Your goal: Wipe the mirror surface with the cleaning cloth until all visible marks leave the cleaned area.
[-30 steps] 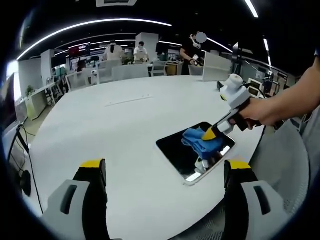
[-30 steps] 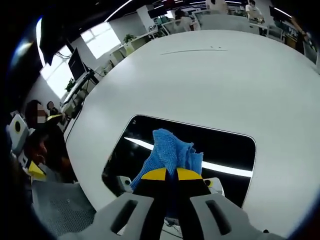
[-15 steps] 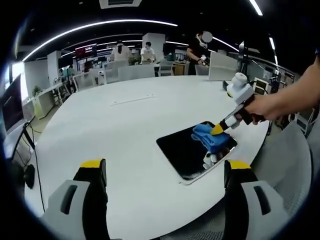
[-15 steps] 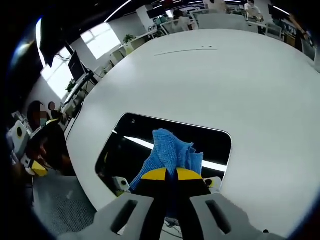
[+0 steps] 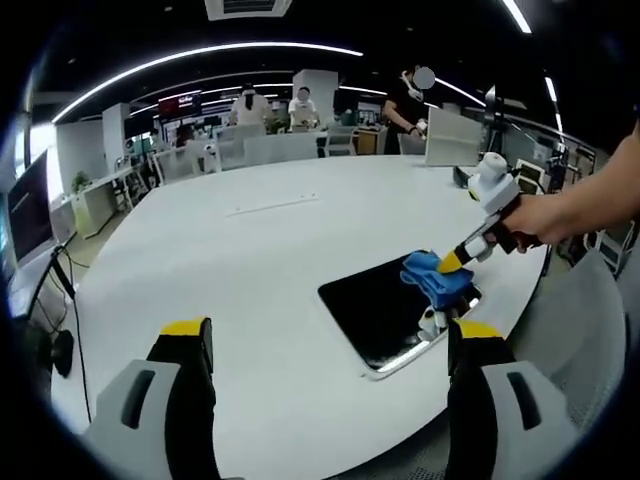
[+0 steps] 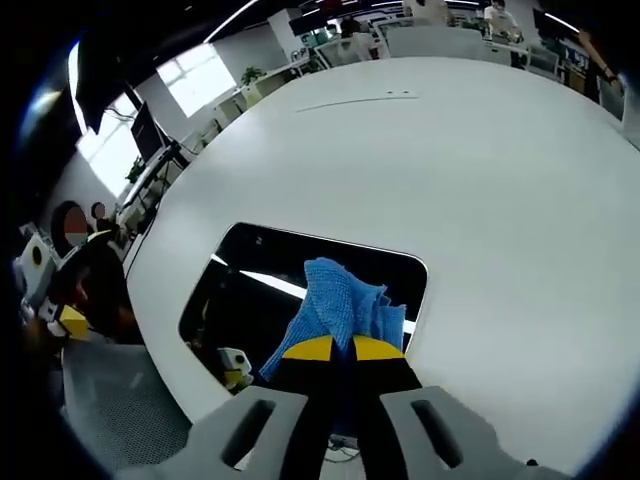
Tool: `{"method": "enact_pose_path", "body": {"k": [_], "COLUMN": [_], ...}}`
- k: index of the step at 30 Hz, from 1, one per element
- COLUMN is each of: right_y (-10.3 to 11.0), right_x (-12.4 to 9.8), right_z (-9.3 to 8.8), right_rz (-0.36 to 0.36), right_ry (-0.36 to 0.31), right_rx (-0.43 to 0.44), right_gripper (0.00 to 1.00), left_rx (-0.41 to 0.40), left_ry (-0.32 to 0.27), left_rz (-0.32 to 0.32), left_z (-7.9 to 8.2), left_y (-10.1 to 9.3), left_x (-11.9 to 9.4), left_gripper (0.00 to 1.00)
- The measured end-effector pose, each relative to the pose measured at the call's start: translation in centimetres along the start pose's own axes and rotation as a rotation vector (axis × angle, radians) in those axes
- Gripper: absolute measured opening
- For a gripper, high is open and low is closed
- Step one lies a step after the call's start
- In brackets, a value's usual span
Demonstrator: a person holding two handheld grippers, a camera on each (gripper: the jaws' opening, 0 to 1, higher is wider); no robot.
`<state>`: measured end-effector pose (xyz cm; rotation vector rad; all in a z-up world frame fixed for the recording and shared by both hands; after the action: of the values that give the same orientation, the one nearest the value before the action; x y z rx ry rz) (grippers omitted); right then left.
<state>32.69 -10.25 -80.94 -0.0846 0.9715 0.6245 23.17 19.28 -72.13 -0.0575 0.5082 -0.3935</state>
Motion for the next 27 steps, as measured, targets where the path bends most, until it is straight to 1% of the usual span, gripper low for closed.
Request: {"method": "enact_pose_path", "body": {"k": [1, 5, 9, 14, 17, 19, 22, 25, 27], "right_y": [-0.1, -0.6, -1.2, -1.4, -1.2, -1.2, -1.4, -1.4, -1.6], "right_x": [0.0, -0.4, -0.8, -1.0, -1.0, -0.9, -0.7, -0.8, -1.1], "right_z": [0.0, -0.3, -0.7, -0.9, -0.9, -0.9, -0.6, -0.7, -0.8], "right_rz": [0.004, -0.025, -0.045, -0.064, -0.075, -0.084, -0.085, -0.083, -0.105], "right_ry": [-0.004, 0.004, -0.003, -0.005, -0.006, -0.009, -0.007, -0.004, -0.001], "right_rx": [0.008, 0.024, 0.031, 0.064, 0.062, 0.07, 0.079, 0.085, 0.085], "right_gripper": [0.0, 0.0, 0.0, 0.0, 0.0, 0.0, 0.0, 0.0, 0.0], "left_rx": [0.002, 0.0, -0.011, -0.02, -0.004, -0.006, 0.008, 0.012, 0.014], "left_ry": [0.002, 0.006, -0.013, -0.006, -0.001, 0.009, 0.006, 0.007, 0.012], "left_rz": [-0.006, -0.011, -0.011, -0.023, -0.043, -0.051, -0.067, -0.075, -0.079], "left_z": [-0.1, -0.1, 0.2, -0.3, -0.4, -0.4, -0.1, 0.0, 0.0], "left_y": [0.0, 0.4, 0.4, 0.4, 0.2, 0.5, 0.7, 1.1, 1.2], "left_x": [0.0, 0.1, 0.1, 0.2, 0.1, 0.2, 0.1, 0.0, 0.0], "left_gripper": [0.97, 0.97, 0.97, 0.97, 0.97, 0.97, 0.97, 0.97, 0.97]}}
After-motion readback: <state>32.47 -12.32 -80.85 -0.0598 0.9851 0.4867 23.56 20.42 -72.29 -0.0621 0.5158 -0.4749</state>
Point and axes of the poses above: the point that each gripper's makers call its tool centre point, and the gripper's own axes: x roughly forward along the fingers, y roughly to its left, z roughly out of its top, the point moved 7 cm from there along -x, roughly backward along the fingers, and after that the axes turned 9 degrees about -x, right-handed, at the moved point
